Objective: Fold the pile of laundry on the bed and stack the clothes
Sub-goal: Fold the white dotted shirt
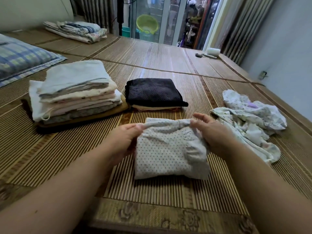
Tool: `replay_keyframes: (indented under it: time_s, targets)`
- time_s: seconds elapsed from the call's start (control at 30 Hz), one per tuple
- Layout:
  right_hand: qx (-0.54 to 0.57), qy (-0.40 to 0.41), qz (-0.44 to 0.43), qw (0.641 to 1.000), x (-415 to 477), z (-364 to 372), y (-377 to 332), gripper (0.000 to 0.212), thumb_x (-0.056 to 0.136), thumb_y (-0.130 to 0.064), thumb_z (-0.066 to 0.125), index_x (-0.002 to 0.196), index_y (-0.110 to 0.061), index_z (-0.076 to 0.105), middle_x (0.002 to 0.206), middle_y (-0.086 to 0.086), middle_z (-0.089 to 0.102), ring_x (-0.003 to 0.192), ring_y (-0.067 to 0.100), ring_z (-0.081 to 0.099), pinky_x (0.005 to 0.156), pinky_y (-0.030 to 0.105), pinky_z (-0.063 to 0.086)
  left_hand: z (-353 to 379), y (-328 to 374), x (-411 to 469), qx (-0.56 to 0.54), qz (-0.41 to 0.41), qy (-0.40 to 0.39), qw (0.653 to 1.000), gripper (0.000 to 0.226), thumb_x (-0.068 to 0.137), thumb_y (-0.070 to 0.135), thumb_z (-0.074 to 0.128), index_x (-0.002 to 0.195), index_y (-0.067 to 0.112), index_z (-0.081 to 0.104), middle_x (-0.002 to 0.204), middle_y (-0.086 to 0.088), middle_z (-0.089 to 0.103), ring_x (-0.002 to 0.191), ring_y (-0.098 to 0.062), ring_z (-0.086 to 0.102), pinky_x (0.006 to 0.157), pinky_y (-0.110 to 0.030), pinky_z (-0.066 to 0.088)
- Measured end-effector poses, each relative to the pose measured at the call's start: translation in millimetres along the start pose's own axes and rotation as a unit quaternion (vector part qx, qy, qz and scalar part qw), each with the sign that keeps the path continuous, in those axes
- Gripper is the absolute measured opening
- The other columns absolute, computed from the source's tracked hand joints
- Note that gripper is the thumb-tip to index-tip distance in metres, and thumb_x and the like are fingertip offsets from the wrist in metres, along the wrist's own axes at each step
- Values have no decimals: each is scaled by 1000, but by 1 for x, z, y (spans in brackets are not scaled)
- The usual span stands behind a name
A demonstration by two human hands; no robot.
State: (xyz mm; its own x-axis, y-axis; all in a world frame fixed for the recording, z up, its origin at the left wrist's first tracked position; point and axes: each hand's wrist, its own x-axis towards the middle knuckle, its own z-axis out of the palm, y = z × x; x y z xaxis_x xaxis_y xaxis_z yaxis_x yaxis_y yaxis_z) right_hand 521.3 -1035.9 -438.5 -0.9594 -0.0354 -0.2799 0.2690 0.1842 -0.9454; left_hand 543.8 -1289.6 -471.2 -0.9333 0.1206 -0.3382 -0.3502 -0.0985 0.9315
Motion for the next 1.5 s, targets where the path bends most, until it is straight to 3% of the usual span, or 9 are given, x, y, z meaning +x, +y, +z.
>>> replay_keyframes:
  time_s: [0.13,0.23,0.37,0.5,0.57,0.7,0.97,1.1,1.5]
  targets:
    - [-154,90,9,984,25,9,22,75,85,-58,55,144,-17,35,142,15,47,117,29,56,98,54,47,-8,-16,18,379,3,115,918,57,90,55,54,133,18,53,128,-4,60,111,-23,59,90,-38,52]
    - [-278,57,79,956,22,12,33,90,72,-73,59,134,-9,51,134,12,55,114,28,56,98,46,48,-9,-19,22,447,-15,70,892,46,87,63,53,93,18,63,93,2,67,81,-14,63,70,-30,55]
    - [-286,12,136,948,20,24,28,37,77,-48,73,84,-11,71,94,8,67,79,20,63,71,30,54,5,-21,17,534,-6,70,843,34,88,53,60,100,21,57,83,7,61,74,-11,62,65,-28,57]
    - [-266,57,96,958,17,33,31,16,87,-16,64,76,-5,60,70,5,59,52,11,49,47,20,42,9,-25,19,460,17,86,883,41,95,41,55,128,18,47,91,4,61,84,-17,67,71,-34,60]
    - [-215,70,76,971,15,34,34,12,89,-14,60,90,-2,56,82,8,61,62,13,56,57,23,51,8,-22,17,374,-12,76,924,60,92,43,59,140,17,35,98,1,60,84,-17,67,71,-35,61]
    - [-159,33,91,983,9,40,38,76,79,-22,75,140,-19,31,107,11,57,90,30,68,78,43,60,10,-24,13,295,9,22,955,102,84,31,71,153,34,-4,153,-13,33,111,-24,58,93,-36,51]
    - [-161,6,-50,986,-10,41,46,67,88,-2,61,140,-39,42,137,0,48,76,24,62,71,34,55,13,-39,9,220,69,-64,971,86,83,-5,63,150,32,23,157,8,26,73,-14,59,69,-26,54]
    - [-189,-3,-85,978,5,29,11,58,91,-5,59,140,-33,44,114,-15,46,90,22,64,75,32,57,13,-8,23,210,90,-43,973,89,83,-5,65,150,34,22,157,6,26,69,-5,57,67,-24,54]
    - [-290,92,-190,934,195,20,-109,57,89,-14,63,141,-26,46,134,5,56,109,23,58,98,39,49,7,128,191,332,203,91,917,88,82,12,72,153,25,21,158,-8,25,126,-17,45,86,-21,45]
